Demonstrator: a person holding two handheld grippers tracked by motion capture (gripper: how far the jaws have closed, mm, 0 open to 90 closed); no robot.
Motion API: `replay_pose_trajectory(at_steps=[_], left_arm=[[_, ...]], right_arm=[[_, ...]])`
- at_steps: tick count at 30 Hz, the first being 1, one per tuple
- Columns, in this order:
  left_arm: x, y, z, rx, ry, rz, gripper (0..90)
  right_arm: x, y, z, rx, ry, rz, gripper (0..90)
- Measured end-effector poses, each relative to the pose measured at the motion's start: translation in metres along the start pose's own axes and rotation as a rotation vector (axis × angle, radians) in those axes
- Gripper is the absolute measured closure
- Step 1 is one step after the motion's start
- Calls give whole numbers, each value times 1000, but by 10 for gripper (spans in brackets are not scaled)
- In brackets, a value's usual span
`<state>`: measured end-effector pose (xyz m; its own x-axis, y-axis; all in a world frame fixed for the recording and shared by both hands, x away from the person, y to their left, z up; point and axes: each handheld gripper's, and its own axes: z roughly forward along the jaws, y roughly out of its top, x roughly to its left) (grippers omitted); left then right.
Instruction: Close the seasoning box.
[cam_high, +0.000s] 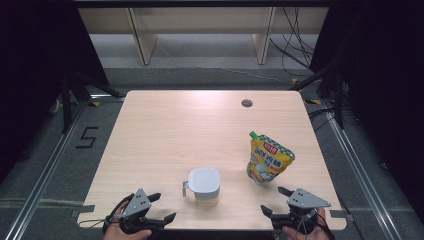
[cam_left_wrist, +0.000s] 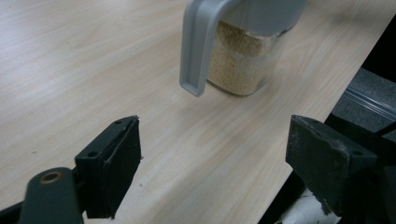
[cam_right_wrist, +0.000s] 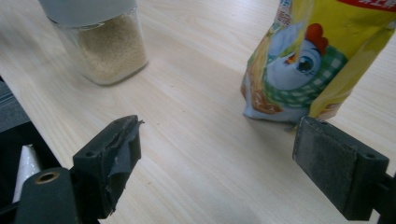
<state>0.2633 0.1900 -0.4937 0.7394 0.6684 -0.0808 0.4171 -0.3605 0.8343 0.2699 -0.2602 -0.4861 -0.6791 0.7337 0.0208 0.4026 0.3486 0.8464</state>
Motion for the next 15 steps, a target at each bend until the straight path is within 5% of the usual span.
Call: replay_pose_trajectory(at_steps=[4, 5, 6, 15], left_arm=[[-5, -3, 1, 21, 0, 16, 174], [-5, -3, 1, 21, 0, 16, 175], [-6, -4, 1, 31, 5, 23, 174], [-1, -5, 2, 22, 14, 27, 174]], right_arm=[[2, 0, 1, 13, 15, -6, 167], [4, 0, 0, 24, 12, 24, 167], [1, 0, 1, 7, 9, -17, 167], [-1, -1, 3, 15, 21, -21, 167]])
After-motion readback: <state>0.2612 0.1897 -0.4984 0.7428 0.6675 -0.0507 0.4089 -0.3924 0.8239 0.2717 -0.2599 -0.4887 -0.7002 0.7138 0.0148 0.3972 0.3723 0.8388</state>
